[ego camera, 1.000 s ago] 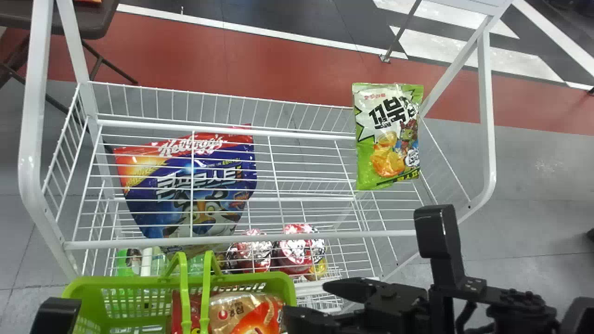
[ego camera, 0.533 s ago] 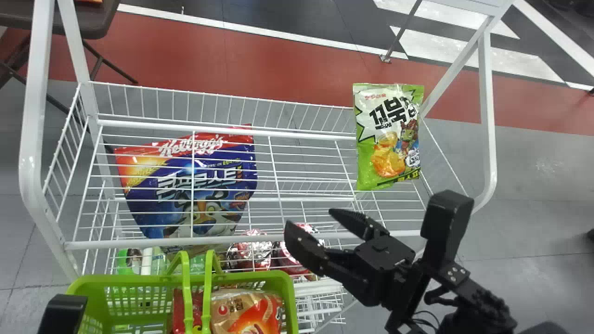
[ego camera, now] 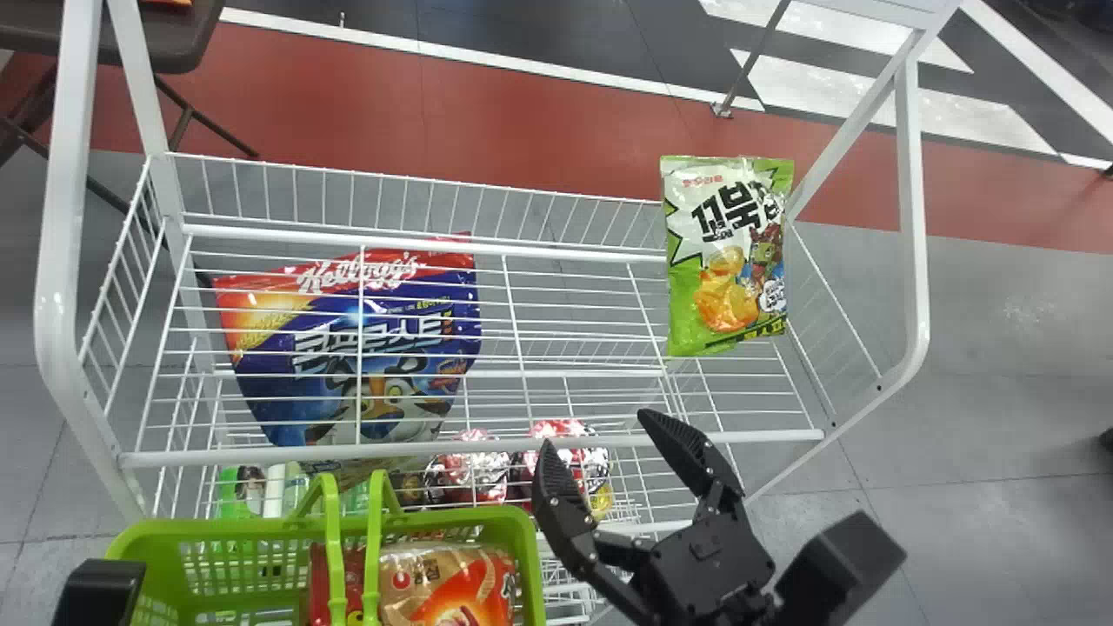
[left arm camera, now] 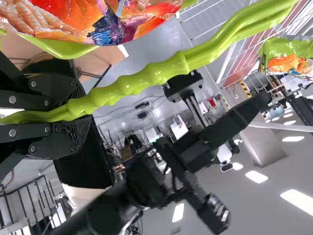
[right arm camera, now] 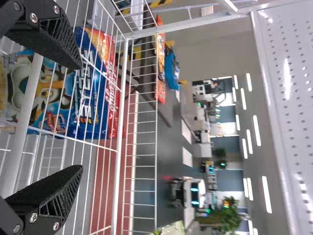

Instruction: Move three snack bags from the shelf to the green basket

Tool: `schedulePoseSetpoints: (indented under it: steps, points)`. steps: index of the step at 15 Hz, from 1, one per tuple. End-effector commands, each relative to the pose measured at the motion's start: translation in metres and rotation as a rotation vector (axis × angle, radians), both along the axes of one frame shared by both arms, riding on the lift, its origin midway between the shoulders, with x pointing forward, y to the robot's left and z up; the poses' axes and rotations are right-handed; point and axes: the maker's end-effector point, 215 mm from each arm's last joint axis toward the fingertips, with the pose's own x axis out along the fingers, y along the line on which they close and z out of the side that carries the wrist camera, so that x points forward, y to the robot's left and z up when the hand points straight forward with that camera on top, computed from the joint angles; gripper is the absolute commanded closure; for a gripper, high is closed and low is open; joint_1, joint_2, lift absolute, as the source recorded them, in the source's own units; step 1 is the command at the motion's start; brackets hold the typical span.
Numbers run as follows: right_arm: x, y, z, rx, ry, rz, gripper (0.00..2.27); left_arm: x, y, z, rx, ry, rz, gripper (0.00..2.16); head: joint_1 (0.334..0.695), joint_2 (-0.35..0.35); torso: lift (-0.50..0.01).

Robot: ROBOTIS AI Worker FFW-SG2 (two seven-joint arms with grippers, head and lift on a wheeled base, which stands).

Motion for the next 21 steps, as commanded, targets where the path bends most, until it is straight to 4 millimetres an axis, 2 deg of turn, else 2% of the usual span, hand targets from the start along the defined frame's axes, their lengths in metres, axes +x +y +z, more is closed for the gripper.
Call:
schedulePoseSetpoints:
  steps: [1, 5, 8, 15, 21]
  points:
    - [-0.005, 0.005, -0.003, 0.015, -0.003, 0.001, 0.09, 0.001, 0.002, 0.001, -0.005, 0.001, 0.001, 1.84, 0.695, -0.35, -0.043]
    - [-0.003, -0.011, 0.008, 0.025, -0.03, -0.035, 0.09, 0.0, 0.005, 0.002, -0.008, 0.003, 0.006, 1.84, 0.695, -0.35, -0.043]
    - [-0.002, -0.016, 0.011, 0.02, -0.038, -0.042, 0.09, 0.001, 0.005, 0.002, -0.007, 0.001, 0.009, 1.84, 0.695, -0.35, -0.043]
    - [0.0, -0.028, 0.01, 0.01, -0.034, -0.062, 0.09, 0.001, 0.007, 0.003, -0.005, 0.001, 0.012, 1.84, 0.695, -0.35, -0.043]
    - [0.0, -0.028, 0.007, 0.004, -0.032, -0.056, 0.09, 0.001, 0.006, 0.005, -0.008, 0.0, 0.011, 1.84, 0.695, -0.35, -0.043]
